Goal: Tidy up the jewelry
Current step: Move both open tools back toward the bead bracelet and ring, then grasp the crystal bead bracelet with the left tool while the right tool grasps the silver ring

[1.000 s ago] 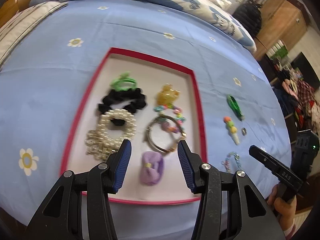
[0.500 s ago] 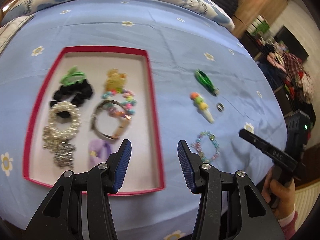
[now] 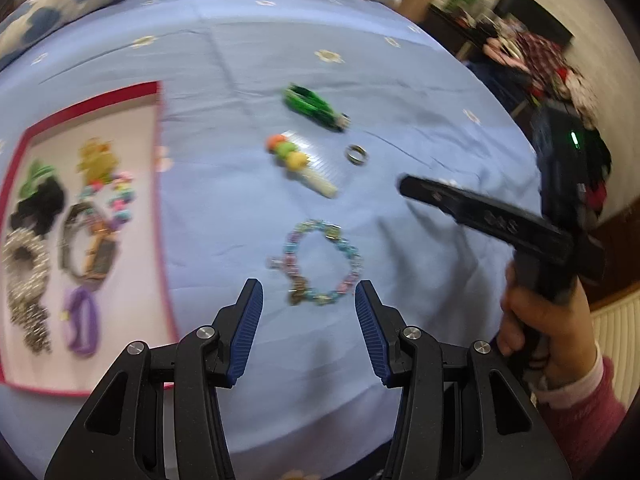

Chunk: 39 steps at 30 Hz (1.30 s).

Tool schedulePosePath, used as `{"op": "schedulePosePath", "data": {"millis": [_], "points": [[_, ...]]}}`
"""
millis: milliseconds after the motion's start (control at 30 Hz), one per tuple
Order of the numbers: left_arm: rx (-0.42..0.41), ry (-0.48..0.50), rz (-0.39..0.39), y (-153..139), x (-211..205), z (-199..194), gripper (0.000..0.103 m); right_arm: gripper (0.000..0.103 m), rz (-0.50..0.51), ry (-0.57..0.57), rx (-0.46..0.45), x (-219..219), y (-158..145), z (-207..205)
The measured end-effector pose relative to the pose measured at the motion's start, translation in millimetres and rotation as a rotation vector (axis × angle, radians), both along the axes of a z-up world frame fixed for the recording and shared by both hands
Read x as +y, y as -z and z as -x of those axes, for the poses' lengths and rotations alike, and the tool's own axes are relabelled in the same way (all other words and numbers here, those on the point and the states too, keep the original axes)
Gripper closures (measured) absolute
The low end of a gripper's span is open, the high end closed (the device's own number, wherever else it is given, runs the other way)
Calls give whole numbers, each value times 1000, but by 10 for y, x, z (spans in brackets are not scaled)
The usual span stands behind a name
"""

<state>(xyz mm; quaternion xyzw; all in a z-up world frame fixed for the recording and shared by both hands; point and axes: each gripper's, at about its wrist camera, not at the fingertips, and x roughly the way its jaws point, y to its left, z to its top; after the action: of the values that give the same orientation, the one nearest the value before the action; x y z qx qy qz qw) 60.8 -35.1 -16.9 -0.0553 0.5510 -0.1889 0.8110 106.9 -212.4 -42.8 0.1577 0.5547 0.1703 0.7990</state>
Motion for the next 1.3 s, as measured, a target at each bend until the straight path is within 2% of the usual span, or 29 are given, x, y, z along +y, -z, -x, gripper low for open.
{"op": "schedulePosePath", "data": {"millis": [267, 367, 433, 533, 567, 600, 667, 733, 767, 800, 1067, 1300], "points": [[26, 93, -16, 255, -380, -147, 56, 60, 20, -31, -3, 19, 136, -272], [50, 117, -50, 392, -455, -176, 57, 60, 31, -57, -5, 79, 193, -364], [34, 131, -72, 419, -487, -158, 59, 61, 53, -81, -6, 140, 234, -405], [15, 132, -94, 423, -466, -152, 83, 62, 86, -114, -5, 222, 309, -446], [18, 126, -86, 425, -442, -167, 92, 63, 95, -119, -8, 242, 325, -456], [24, 115, -68, 431, -393, -187, 97, 63, 114, -131, -15, 277, 345, -465], [48, 100, -15, 441, -310, -219, 97, 64, 148, -140, -29, 323, 365, -490], [52, 86, 5, 432, -261, -218, 97, 71, 180, -147, -40, 357, 375, -504], [49, 83, 6, 420, -242, -208, 97, 80, 196, -149, -45, 369, 376, -504], [46, 82, 6, 412, -221, -196, 97, 80, 201, -147, -51, 368, 368, -496], [12, 35, 65, 182, 18, -84, 97, 80, 117, -104, -53, 247, 194, -368], [-41, -35, 128, -165, 337, -13, 97, 80, -11, -81, -45, 286, -36, -184]]}}
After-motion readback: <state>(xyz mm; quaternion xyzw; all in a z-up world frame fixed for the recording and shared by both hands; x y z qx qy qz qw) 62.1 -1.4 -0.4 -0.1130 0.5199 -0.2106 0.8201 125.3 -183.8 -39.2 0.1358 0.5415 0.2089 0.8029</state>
